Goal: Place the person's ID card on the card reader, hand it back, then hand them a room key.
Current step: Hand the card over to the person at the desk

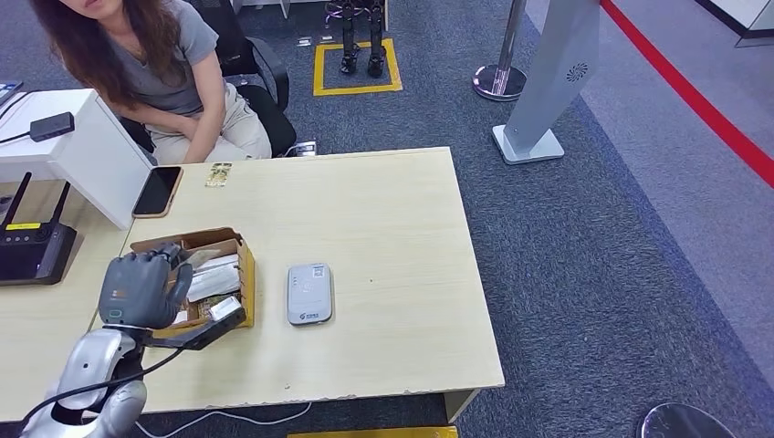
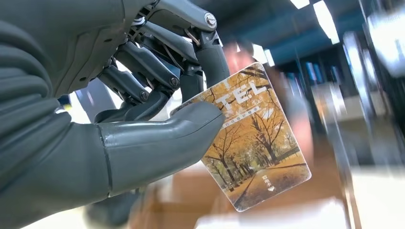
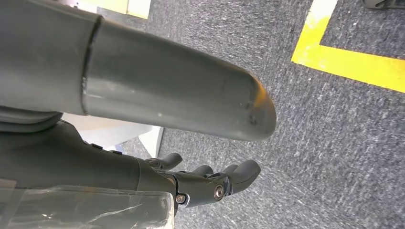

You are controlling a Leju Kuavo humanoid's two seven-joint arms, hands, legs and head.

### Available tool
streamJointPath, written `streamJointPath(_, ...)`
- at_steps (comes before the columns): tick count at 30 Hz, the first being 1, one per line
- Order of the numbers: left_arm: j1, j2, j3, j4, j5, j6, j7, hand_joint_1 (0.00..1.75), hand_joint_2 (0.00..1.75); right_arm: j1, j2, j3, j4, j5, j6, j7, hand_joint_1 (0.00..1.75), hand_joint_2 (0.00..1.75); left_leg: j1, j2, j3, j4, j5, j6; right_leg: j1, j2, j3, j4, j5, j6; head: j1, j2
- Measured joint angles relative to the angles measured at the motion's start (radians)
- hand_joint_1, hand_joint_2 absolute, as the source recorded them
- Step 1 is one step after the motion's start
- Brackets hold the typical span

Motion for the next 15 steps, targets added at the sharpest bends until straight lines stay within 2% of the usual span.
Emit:
streamJointPath(9,-0.094,0.038,0.014,-0.119,-0.024,0.082,0.005,1.75,1.75,-0.002,0.0,0.004,0.0,0.019,0.002,-0.01,0.0,0.0,0.0,-0.001,0.001,0.0,0.0,0.0,0.0,0.0,0.0,0.0,0.0,0.0,0.0,0.0)
streamJointPath(12,-0.183,0.052,0.037,-0.098,-0.009,0.047,0.004,1.75,1.75,-0.011,0.0,0.012,0.0,0.038,0.014,-0.007,0.0,0.0,0.0,-0.001,0.001,0.0,0.001,0.0,0.0,-0.001,0.0,0.0,0.001,0.0,0.0,0.0)
streamJointPath(15,-0.31,0.058,0.051,0.016,-0.008,0.025,0.001,1.75,1.75,-0.03,0.0,0.03,0.0,0.062,0.032,0.003,0.0,0.0,0.0,-0.001,0.0,0.0,0.004,0.0,0.0,-0.001,0.0,0.0,0.003,-0.001,0.0,0.0)
